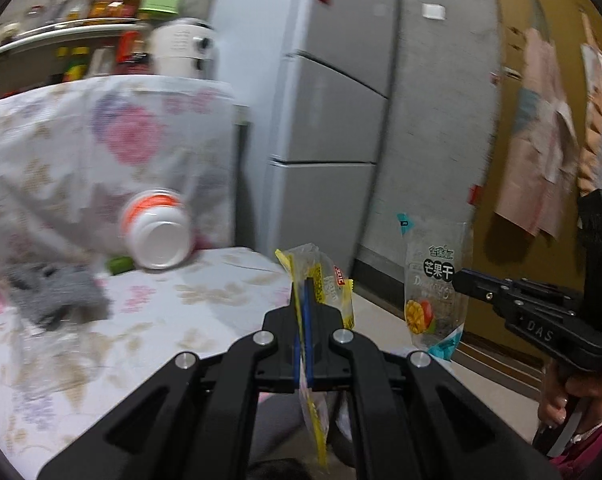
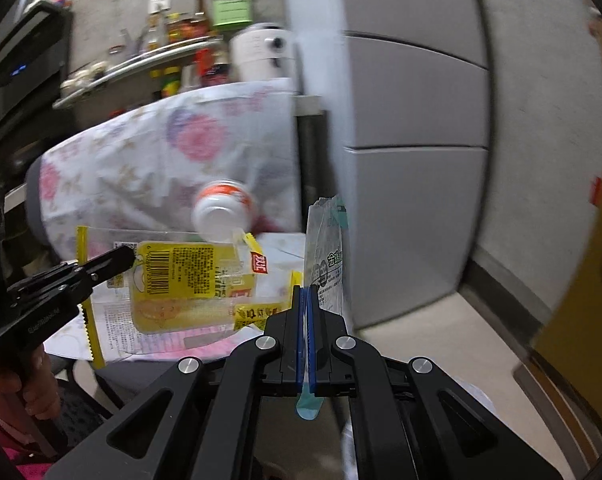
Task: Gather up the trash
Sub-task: 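Carry both wrappers to the bin and open both tools over it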
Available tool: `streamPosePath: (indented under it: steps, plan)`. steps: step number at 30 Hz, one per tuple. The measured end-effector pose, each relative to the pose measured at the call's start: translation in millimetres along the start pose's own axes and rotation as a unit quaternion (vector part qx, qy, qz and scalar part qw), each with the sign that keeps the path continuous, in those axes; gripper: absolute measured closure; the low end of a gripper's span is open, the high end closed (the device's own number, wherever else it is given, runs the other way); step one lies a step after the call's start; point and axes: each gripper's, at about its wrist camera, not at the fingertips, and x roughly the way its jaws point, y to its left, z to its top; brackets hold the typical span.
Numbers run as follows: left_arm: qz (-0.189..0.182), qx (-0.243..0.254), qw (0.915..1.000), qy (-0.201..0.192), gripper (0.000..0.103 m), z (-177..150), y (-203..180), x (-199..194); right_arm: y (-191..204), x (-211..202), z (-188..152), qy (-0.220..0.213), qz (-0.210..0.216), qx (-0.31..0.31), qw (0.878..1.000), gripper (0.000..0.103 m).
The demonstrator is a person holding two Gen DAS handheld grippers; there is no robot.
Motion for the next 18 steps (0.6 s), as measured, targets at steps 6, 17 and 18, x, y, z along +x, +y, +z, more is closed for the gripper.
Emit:
streamPosePath:
  steps: [6, 17, 18]
  plan:
    - [-0.061, 0.041, 0.9968, 0.031, 0.103, -10.1, -56.3, 33.8, -58.0, -14.6, -34.9, 0.026, -0.061, 0.052, 0.996, 0.101]
    - [-0.103, 0.077, 0.9826, 0.134, 0.103, -51.4, -112.4, 110.0, -126.1, 15.0, -98.2, 0.092, -0.083, 0.137, 0.983, 0.101]
    - [-0.105, 0.077, 0.9814, 0.142, 0.103, -53.1, -114.5, 115.1, -128.4, 20.4, -102.2, 0.099, -0.085, 0.139, 0.982, 0.101]
